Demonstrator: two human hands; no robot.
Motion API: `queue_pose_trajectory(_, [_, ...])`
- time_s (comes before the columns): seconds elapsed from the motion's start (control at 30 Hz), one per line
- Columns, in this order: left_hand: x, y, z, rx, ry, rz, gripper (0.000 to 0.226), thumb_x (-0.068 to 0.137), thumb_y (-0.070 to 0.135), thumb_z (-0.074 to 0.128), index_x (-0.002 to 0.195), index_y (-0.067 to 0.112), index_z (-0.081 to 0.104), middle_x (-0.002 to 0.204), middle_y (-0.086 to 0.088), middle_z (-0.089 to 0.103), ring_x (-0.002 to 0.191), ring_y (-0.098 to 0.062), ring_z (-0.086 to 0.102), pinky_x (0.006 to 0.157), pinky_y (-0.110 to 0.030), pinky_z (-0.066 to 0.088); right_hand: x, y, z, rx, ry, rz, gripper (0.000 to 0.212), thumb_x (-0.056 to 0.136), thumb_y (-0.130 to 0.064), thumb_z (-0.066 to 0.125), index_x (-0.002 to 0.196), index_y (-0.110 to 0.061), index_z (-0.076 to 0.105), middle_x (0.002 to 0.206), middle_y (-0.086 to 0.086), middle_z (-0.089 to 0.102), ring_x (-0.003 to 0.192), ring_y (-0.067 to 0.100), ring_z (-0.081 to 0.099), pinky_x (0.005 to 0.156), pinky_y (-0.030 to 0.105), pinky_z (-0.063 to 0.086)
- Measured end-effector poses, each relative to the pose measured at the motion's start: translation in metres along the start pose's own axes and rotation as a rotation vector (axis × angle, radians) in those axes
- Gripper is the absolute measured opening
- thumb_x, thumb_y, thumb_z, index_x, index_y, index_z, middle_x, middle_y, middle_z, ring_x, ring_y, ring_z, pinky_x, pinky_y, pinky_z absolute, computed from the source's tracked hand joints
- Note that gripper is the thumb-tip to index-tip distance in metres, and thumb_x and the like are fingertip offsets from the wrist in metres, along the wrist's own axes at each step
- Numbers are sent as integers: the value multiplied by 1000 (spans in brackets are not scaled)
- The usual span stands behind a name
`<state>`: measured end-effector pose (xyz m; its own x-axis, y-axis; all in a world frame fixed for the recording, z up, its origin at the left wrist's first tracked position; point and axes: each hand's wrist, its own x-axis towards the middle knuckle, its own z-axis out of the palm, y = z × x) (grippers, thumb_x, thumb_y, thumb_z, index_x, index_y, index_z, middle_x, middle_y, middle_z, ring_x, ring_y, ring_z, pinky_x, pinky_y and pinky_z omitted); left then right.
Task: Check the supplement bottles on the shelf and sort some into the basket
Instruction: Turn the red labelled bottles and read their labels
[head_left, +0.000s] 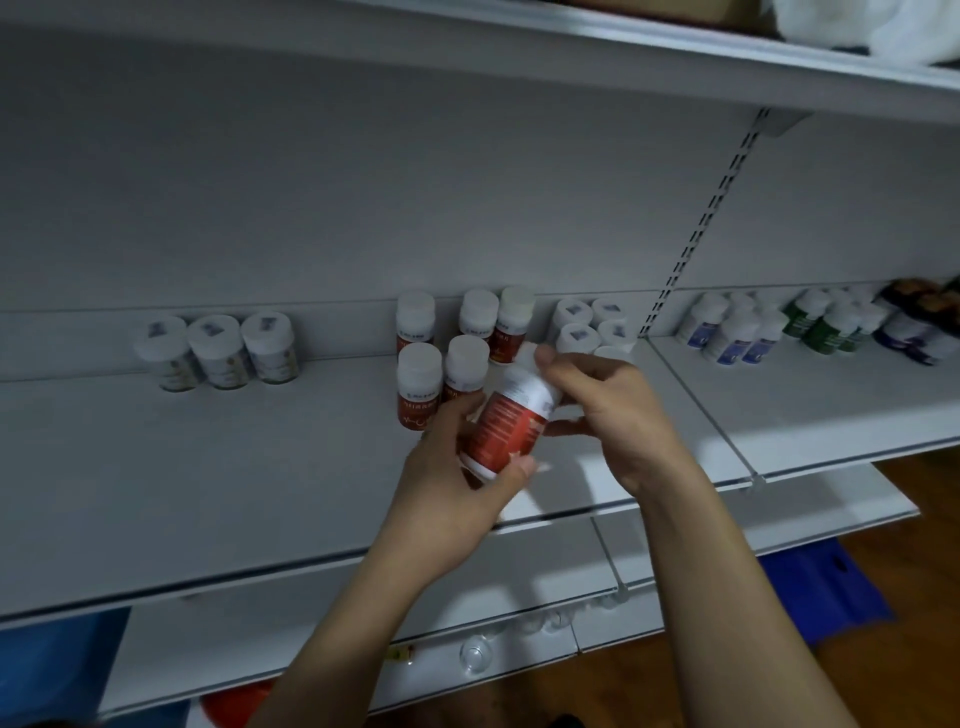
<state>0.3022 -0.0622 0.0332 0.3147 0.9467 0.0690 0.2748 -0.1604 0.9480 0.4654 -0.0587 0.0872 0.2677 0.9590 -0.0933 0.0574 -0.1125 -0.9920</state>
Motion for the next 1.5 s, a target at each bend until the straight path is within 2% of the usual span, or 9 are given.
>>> queue_pose_trajectory(0.17, [-3, 7, -4, -205, -20, 22, 29, 90, 51, 43, 114, 37, 49, 86, 7, 66, 65, -15, 63, 61, -36, 52, -2, 0, -5, 189, -157, -48, 26, 78, -20, 67, 100, -7, 70, 94, 5, 73, 90, 16, 68, 70, 29, 57])
queue_pose_trajectory(0.4, [0, 9, -8, -170, -85, 46, 28, 90, 53, 43, 113, 41, 53, 83, 14, 66, 59, -5, 57, 60, -25, 47, -1, -4, -4, 244, -124, -78, 31, 73, -16, 70, 104, -11, 70, 93, 4, 73, 87, 16, 67, 62, 28, 54])
queue_pose_trajectory(0.57, [0, 10, -12, 1, -114, 44, 29, 87, 44, 63, 104, 57, 44, 96, 29, 60, 84, 14, 58, 68, -6, 43, 1, -2, -3, 204, -73, -53, 32, 76, -9, 71, 108, -13, 71, 102, 8, 73, 94, 20, 69, 68, 32, 55])
queue_pose_trajectory(0.73, [6, -1, -13, 61, -30, 15, 52, 76, 34, 79, 114, 45, 45, 99, 27, 59, 88, 21, 55, 68, -1, 43, -4, -9, 0, 15, -71, -20, 28, 83, -8, 71, 110, -12, 71, 99, 6, 75, 92, 18, 72, 73, 35, 60])
queue_pose_trajectory(0.9, [13, -12, -11, 129, -6, 34, 56, 76, 33, 79, 120, 42, 45, 107, 26, 55, 95, 7, 58, 70, -5, 43, -2, -8, 6, -182, 0, -47, 30, 76, -15, 77, 105, -16, 71, 96, 8, 73, 86, 20, 72, 70, 39, 62])
queue_pose_trajectory(1.07, [28, -28, -24, 481, -94, -3, 46, 85, 51, 64, 124, 32, 50, 126, 14, 47, 115, -10, 49, 95, -30, 43, 21, 7, 6, -446, 133, -72, 29, 63, -28, 78, 88, -26, 63, 90, -1, 68, 79, 25, 68, 70, 48, 59])
queue_pose_trajectory(1.2, [41, -35, -45, 657, -71, -19, 41, 89, 50, 59, 122, 25, 55, 120, 6, 54, 113, -15, 52, 92, -28, 42, 53, 9, 1, -634, 147, -77, 29, 76, -20, 75, 98, -19, 56, 102, 1, 63, 90, 22, 63, 81, 40, 55])
queue_pose_trajectory(1.33, [53, -36, -62, 832, -26, -49, 42, 89, 51, 57, 119, 22, 54, 117, 0, 53, 113, -20, 51, 90, -35, 43, 81, 12, 3, -723, 127, -92, 34, 77, -17, 72, 106, -17, 54, 106, 3, 60, 90, 17, 54, 68, 24, 42])
queue_pose_trajectory(1.5, [59, -35, -74, 976, -128, -104, 49, 91, 54, 53, 127, 22, 47, 127, -2, 48, 117, -22, 47, 94, -36, 40, 104, 24, 8, -795, 100, -70, 45, 79, -16, 71, 119, -8, 52, 113, 13, 61, 103, 28, 58, 76, 29, 41])
